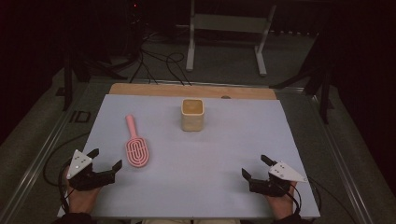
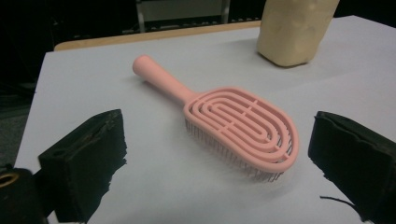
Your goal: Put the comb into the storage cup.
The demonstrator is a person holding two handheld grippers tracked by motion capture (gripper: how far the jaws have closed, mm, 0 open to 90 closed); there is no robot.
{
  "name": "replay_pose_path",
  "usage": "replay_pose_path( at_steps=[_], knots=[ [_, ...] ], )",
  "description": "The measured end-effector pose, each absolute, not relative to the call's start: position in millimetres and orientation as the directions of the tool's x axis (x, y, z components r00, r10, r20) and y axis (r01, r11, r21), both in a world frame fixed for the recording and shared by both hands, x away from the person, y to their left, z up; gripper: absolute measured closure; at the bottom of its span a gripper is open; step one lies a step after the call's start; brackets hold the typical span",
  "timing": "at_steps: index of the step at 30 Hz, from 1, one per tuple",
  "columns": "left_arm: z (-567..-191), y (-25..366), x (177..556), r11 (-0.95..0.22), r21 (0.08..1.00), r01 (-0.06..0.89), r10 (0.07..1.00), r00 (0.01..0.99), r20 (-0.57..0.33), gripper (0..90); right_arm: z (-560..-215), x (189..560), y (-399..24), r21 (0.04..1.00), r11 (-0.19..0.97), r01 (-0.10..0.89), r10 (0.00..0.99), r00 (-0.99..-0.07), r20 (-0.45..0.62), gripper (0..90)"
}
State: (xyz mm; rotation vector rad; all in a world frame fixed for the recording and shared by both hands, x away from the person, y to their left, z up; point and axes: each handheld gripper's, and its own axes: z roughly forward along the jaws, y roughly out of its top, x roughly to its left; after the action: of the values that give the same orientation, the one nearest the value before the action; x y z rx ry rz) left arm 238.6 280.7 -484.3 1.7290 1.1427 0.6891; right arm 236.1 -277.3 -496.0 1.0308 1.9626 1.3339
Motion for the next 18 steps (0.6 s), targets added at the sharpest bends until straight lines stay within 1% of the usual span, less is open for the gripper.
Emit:
replay_pose_path(
  at_steps=[3,6,13,14,15,16,18],
  knots=[
    [-485.3,280.8,240.7,-0.144,0.904,0.403,0.911,0.412,-0.038,6.8,-496.1,236.1,-277.4,0.934,0.213,0.288,0.831,-0.557,-0.018,9.4],
    [-486.8,280.3,242.6,-0.150,0.899,0.411,0.911,0.410,-0.035,10.3,-496.2,236.5,-277.5,0.933,0.215,0.288,0.830,-0.557,-0.019,9.4],
    [-490.1,278.3,245.8,-0.183,0.887,0.423,0.919,0.395,0.002,16.0,-496.1,236.6,-277.4,0.934,0.214,0.287,0.831,-0.557,-0.019,9.4],
    [-491.0,277.9,246.4,-0.185,0.885,0.426,0.919,0.394,0.003,18.6,-496.1,236.6,-277.3,0.934,0.214,0.287,0.830,-0.557,-0.019,9.5],
    [-491.5,277.7,246.9,-0.189,0.884,0.428,0.919,0.393,0.006,18.6,-496.1,236.6,-277.3,0.934,0.214,0.287,0.830,-0.557,-0.019,9.5],
    [-492.1,276.9,247.5,-0.193,0.879,0.435,0.922,0.388,0.010,22.5,-496.2,236.8,-277.3,0.933,0.214,0.289,0.829,-0.558,-0.017,9.5],
    [-493.6,276.1,248.8,-0.204,0.873,0.443,0.924,0.382,0.021,24.1,-496.2,236.8,-277.3,0.933,0.215,0.290,0.829,-0.559,-0.018,9.5]
  ],
)
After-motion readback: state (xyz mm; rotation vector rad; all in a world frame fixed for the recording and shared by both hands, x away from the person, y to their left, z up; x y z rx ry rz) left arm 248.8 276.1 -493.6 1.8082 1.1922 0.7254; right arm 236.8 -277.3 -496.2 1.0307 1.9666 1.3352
